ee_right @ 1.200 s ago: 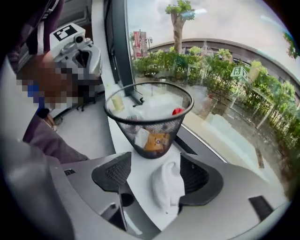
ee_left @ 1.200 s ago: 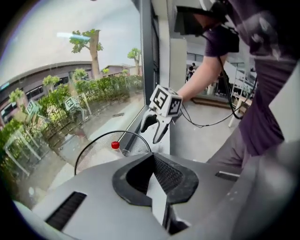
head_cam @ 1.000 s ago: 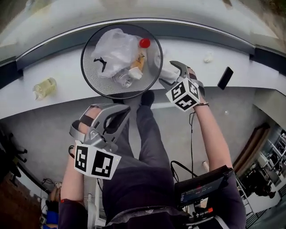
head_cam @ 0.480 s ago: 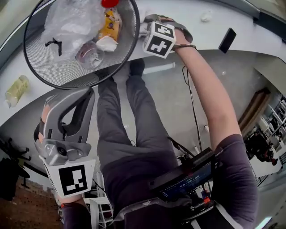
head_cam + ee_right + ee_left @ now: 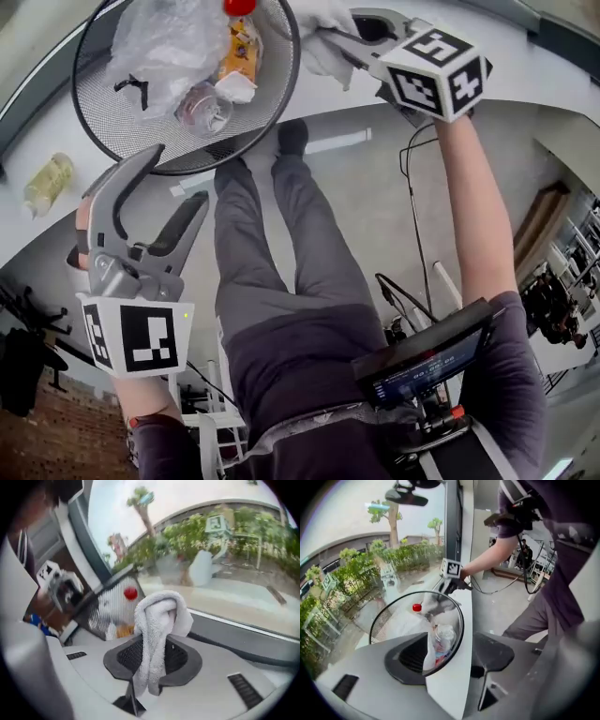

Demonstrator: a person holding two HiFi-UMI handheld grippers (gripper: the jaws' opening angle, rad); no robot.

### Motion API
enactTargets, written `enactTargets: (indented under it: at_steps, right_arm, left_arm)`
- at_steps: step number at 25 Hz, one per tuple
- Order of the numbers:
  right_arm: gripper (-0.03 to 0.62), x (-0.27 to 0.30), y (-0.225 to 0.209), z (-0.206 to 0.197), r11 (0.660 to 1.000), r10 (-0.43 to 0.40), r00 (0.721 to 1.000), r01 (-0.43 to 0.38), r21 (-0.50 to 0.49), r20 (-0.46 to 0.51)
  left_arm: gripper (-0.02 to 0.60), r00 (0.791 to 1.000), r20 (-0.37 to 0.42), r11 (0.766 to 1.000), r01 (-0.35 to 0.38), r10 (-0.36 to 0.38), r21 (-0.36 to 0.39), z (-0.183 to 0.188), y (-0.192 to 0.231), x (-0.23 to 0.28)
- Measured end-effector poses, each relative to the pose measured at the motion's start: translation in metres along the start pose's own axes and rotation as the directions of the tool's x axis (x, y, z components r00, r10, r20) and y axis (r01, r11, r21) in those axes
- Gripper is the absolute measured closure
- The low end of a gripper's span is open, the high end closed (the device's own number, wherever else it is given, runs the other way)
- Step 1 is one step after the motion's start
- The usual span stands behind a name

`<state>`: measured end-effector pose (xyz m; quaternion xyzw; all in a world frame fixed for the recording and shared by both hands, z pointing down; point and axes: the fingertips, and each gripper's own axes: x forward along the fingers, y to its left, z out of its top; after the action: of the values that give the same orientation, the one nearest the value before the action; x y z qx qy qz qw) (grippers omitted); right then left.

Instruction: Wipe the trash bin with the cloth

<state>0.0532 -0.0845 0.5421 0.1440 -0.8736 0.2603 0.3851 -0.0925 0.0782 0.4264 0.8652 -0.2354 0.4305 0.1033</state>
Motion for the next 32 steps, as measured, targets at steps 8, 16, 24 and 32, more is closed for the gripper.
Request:
enactTargets:
  at_steps: [8,16,24,32]
  right_arm:
    - [0.500,-0.035,0.011,0.108,0.945,0.131,0.895,-0.243,0.219,0.427]
    - [0.500,-0.002,0.030,0.056,0.814,0.201,0.882,-0.393,0.429,0.426]
    - [0.501,0.003,0.057,0.011,0.717,0.116,0.874,-0.402,0.569,0.472]
    - [0.502,0.001,0.111,-0.012,0.692,0.173,0.871,-0.439,0.573,0.459]
  left_arm:
    - [0.285,0.983,-0.178,0.977,-0.014,0.052,0.213,-0.030,-0.002,0.038]
    - [0.377,0.964,-0.225,0.973,-0.093,0.142,0.212,-0.029,0.010,0.042]
    - [0.377,0.961,-0.222,0.979,-0.129,0.162,0.157,-0.027,0.006,0.045]
    - [0.379,0.961,-0.217,0.979,-0.144,0.173,0.145,-0.026,0.006,0.047]
